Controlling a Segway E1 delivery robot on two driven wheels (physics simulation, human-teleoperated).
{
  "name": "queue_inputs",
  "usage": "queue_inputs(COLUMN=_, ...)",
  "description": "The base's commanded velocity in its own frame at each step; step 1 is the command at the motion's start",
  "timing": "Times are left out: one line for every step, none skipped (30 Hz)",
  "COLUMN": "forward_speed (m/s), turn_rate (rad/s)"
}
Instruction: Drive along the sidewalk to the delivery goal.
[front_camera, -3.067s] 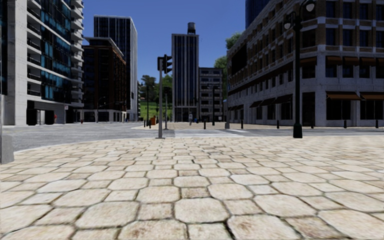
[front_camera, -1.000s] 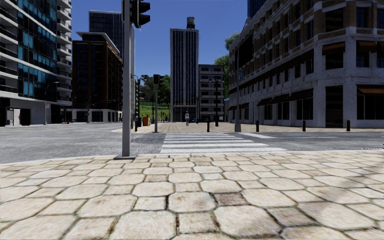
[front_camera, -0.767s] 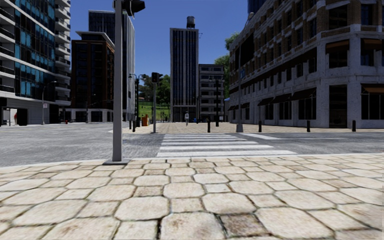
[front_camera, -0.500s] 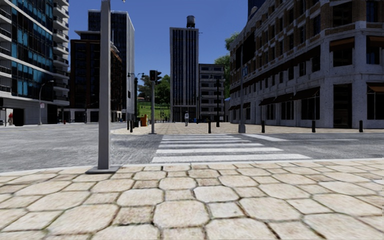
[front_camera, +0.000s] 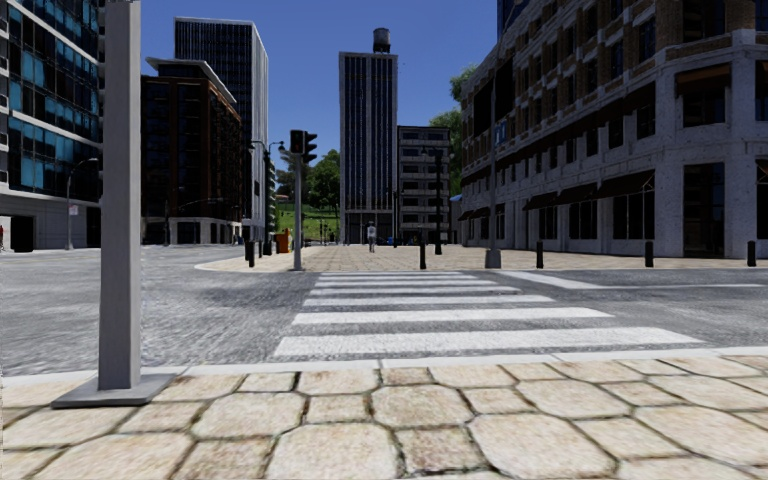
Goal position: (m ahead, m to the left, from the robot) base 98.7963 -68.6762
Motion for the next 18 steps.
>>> queue_inputs(forward_speed=2.0, turn_rate=0.0)
queue_inputs(forward_speed=2.0, turn_rate=0.0)
queue_inputs(forward_speed=2.0, turn_rate=0.0)
queue_inputs(forward_speed=2.0, turn_rate=0.0)
queue_inputs(forward_speed=2.0, turn_rate=0.0)
queue_inputs(forward_speed=2.0, turn_rate=0.0)
queue_inputs(forward_speed=2.0, turn_rate=0.0)
queue_inputs(forward_speed=2.0, turn_rate=0.0)
queue_inputs(forward_speed=2.0, turn_rate=0.0)
queue_inputs(forward_speed=2.0, turn_rate=0.0)
queue_inputs(forward_speed=2.0, turn_rate=0.0)
queue_inputs(forward_speed=2.0, turn_rate=0.0)
queue_inputs(forward_speed=2.0, turn_rate=0.0)
queue_inputs(forward_speed=2.0, turn_rate=0.0)
queue_inputs(forward_speed=2.0, turn_rate=0.0)
queue_inputs(forward_speed=2.0, turn_rate=0.0)
queue_inputs(forward_speed=2.0, turn_rate=0.0)
queue_inputs(forward_speed=2.0, turn_rate=0.0)
